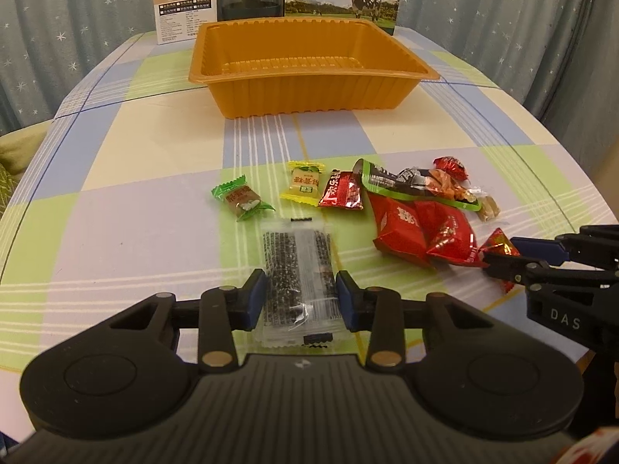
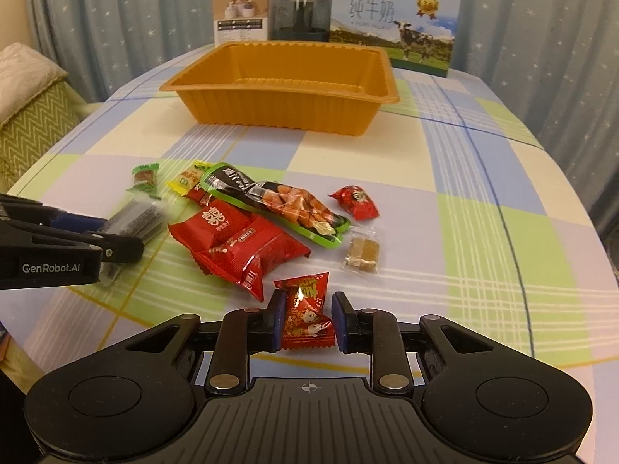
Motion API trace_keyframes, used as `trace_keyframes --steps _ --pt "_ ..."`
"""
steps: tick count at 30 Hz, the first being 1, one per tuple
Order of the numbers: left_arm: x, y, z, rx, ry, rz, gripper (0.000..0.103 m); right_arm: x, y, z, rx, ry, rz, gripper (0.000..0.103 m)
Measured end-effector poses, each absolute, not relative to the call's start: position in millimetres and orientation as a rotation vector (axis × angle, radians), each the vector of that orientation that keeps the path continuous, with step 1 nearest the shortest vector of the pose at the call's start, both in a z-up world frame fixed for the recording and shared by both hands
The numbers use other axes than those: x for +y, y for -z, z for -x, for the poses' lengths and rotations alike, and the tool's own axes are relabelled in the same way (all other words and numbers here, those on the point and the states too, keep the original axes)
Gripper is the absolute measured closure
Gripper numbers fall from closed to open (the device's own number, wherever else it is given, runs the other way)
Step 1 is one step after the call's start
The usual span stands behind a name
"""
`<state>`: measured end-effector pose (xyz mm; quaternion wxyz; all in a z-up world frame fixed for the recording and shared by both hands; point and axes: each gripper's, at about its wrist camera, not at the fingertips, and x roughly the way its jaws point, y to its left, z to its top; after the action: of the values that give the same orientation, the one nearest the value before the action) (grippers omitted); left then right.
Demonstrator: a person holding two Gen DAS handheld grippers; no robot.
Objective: Organize snacks
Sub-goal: 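Grasp the clear seaweed pack with the left tool while the right tool grasps a small red candy packet, then carry the seaweed pack and red candy packet over the orange tray with both tools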
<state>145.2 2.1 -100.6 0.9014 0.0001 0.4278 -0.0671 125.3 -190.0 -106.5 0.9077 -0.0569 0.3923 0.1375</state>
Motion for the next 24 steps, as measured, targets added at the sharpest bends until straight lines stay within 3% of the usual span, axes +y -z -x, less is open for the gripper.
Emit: trace_keyframes --steps 13,24 --pt "3.5 75.2 -123.9 0.839 0.141 0.018 0.07 -203.6 78.4 -101.5 0.756 -0.249 0.051 0.077" --pt "4.7 100.5 -127.4 0.881 0.147 -0.033 0.07 -201.2 82.3 -101.6 0.768 -0.252 0.036 0.077"
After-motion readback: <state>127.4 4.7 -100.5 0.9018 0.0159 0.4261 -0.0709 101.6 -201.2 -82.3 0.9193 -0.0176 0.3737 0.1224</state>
